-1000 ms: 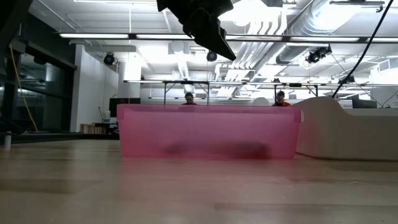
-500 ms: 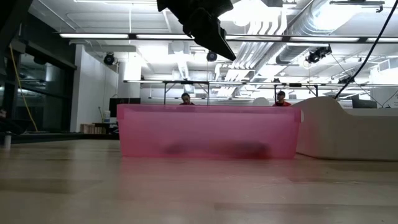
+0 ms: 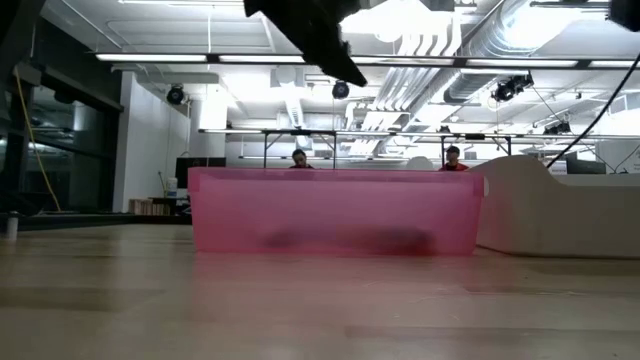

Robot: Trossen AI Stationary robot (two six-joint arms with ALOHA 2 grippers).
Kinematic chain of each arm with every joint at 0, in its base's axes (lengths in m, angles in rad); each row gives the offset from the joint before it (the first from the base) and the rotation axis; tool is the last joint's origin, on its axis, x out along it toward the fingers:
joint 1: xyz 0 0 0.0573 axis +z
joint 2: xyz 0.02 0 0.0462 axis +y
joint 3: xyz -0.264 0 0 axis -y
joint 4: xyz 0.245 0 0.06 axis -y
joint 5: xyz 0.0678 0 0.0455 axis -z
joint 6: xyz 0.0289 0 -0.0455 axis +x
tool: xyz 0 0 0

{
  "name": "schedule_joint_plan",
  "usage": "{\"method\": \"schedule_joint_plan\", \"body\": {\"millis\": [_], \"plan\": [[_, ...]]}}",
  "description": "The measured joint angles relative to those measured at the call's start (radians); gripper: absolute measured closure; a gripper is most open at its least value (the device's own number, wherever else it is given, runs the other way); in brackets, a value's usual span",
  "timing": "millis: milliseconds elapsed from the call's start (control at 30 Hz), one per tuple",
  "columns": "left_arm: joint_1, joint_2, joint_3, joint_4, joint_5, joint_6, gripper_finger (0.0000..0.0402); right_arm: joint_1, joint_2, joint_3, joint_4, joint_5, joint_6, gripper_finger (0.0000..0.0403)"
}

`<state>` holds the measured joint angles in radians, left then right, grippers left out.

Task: Pick & Place School Supplies
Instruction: Return to Home Position

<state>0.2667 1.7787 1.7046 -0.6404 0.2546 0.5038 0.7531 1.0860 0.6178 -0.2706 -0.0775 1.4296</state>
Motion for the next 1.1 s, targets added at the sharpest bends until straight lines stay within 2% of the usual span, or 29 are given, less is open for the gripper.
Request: {"method": "schedule_joint_plan", "body": {"millis": [233,367,600,833,1100], "plan": [[0.153,-0.039,0.001,-0.110,0.262,-0.094,0.0270,-0.112,-0.070,0.000,-0.005,0.140,-0.239,0.0302],[0.223,-0.039,0.001,-0.150,0.364,-0.119,0.0270,-0.202,-0.102,0.000,-0.009,0.157,-0.370,0.0302],[0.269,-0.078,0.001,-0.149,0.364,-0.077,0.0270,-0.403,-0.210,0.000,-0.037,0.153,-0.633,0.0302],[0.336,-0.155,0.001,-0.157,0.359,-0.065,0.0271,-0.609,-0.377,0.000,-0.107,0.187,-0.866,0.0302],[0.411,-0.179,0.002,-0.301,0.417,-0.069,0.0271,-0.742,-0.482,0.000,-0.159,0.240,-1.014,0.0302]]}}
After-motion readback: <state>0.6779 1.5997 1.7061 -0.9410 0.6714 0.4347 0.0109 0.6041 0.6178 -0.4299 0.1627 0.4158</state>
